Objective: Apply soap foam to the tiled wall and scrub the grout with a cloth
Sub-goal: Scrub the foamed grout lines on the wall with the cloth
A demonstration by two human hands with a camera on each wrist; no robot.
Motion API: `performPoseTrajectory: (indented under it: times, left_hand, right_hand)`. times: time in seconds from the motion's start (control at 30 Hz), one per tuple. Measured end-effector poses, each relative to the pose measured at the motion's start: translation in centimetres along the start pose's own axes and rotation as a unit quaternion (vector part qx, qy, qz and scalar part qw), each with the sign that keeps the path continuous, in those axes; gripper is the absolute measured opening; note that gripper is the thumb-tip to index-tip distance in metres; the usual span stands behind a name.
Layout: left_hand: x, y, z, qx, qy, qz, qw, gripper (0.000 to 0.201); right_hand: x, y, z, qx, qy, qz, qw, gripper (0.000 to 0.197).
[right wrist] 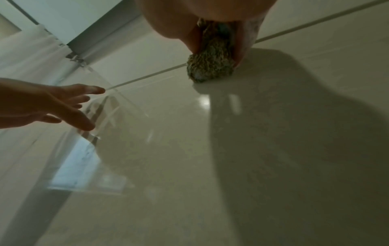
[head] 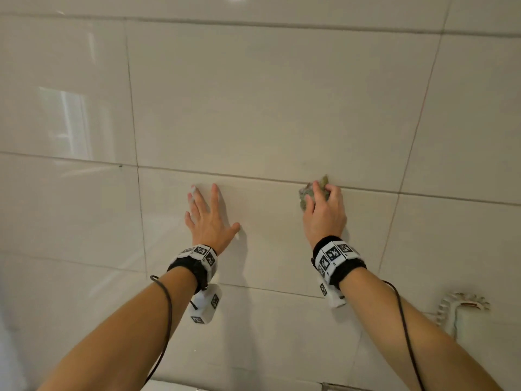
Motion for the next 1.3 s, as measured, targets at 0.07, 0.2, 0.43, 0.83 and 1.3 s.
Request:
performPoseTrajectory:
  times: [0.07,0.2,0.43,0.83,1.3]
  left_hand:
    - [-0.9,-1.6,0.7,-0.002,-0.001,0.008,1.000,0.115]
    - [-2.7,-4.5,2.4,0.003,0.003,0.019,1.000,0.115]
    - [-5.1,-10.2,5.6,0.001,0.012,0.048,0.999,0.114]
    - [-7.4,-20.7,11.9,0.018,0.033,0.110,0.993,0.111]
    - [-9.6,-26.1,13.8,0.055,0.030,0.129,0.990,0.104]
  right_hand:
    - [-0.1,-2.3,-1.4,0.003,-0.008,0.025,1.000,0.034]
    - [-0.5,-7.0,-4.0,0.003,-0.024,0.069,0.997,0.033]
    - [-1.1,-15.2,-8.8,-0.005,-0.089,0.140,0.986,0.043]
    - [-3.1,-28.3,-14.5,-0.102,-0.140,0.265,0.949,0.031]
    - [-6.3,-38.6,-19.3,-0.080,-0.147,0.474,0.864,0.036]
Point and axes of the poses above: each hand's wrist, its own x-axis away from the middle knuckle, its own z-axis out of the back of the hand, y = z × x, the point moved 6 cm from there along -x, towards the middle knuckle, and after that the axes turned 12 degrees about z, right-handed, at the moved point
